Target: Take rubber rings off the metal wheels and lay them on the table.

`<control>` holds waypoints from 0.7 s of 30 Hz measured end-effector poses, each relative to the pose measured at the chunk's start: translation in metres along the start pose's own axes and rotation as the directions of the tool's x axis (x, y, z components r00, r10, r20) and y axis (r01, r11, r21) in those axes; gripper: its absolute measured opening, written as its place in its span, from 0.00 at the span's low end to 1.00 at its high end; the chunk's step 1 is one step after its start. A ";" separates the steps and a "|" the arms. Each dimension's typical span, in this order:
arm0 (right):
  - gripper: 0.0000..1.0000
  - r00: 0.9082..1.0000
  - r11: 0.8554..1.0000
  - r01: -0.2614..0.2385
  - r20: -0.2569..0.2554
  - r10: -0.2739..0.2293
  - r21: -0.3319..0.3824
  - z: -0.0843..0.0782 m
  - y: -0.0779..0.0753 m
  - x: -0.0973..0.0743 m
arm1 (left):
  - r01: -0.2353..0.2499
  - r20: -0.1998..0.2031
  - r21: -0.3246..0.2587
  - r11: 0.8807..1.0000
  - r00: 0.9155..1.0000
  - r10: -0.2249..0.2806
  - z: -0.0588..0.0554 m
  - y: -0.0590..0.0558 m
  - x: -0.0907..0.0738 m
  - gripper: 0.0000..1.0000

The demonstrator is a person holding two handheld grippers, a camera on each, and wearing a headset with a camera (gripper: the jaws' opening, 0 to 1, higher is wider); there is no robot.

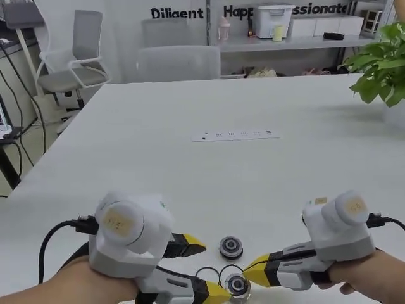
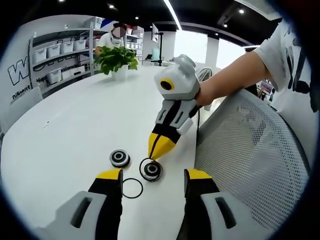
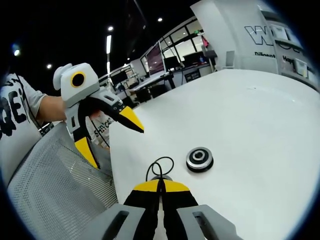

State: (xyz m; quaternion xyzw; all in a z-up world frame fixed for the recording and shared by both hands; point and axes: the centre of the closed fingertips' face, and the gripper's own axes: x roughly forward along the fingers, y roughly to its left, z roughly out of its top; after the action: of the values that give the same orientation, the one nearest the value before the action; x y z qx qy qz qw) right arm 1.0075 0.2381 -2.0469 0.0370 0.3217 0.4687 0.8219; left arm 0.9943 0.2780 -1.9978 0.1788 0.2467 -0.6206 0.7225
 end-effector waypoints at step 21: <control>0.00 1.000 1.000 -0.014 0.012 0.014 -0.015 0.015 0.011 0.001 | -0.083 0.063 0.001 0.997 0.995 0.083 -0.003 0.005 -0.042 0.57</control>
State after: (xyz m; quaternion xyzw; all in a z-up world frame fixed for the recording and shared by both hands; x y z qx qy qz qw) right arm 1.0083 0.2485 -2.0315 0.0358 0.3132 0.4765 0.8207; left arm 0.9941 0.3142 -1.9763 0.1706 0.2152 -0.5957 0.7548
